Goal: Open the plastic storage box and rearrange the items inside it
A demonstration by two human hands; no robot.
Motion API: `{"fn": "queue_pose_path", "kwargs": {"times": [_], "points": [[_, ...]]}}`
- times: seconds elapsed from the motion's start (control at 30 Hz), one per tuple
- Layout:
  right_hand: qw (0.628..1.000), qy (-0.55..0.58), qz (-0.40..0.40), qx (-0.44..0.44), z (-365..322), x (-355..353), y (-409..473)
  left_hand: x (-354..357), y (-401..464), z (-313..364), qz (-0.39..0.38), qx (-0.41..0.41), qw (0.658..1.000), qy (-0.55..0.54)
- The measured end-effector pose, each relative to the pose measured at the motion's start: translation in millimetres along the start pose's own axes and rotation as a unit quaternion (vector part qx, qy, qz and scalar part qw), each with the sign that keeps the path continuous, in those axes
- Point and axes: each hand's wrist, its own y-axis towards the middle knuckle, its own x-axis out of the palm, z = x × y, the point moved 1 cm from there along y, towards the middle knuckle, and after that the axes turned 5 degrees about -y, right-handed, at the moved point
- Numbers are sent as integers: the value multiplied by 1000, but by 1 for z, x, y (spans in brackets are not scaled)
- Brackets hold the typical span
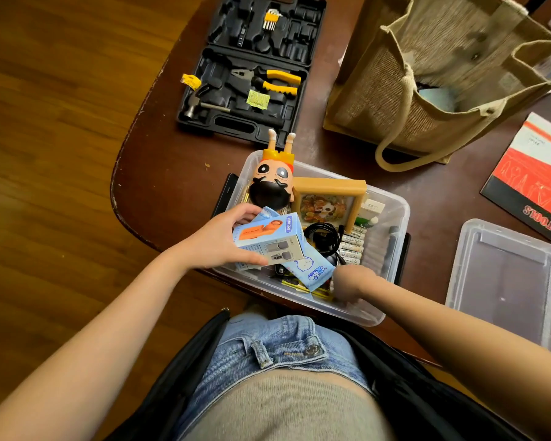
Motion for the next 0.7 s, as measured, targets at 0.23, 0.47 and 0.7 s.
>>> {"fn": "queue_pose_path", "kwargs": {"times": [0.23, 0.47, 0.7], "points": [[987, -25, -91, -131, -4, -4, -5, 0, -1, 3, -4, -6, 1000, -7], [996, -61, 60, -11, 9, -7, -9, -2, -1, 2, -12, -10, 1000, 4], [983, -109, 144, 9, 1, 5, -2, -1, -1, 2, -10, -14, 1000, 10]]}}
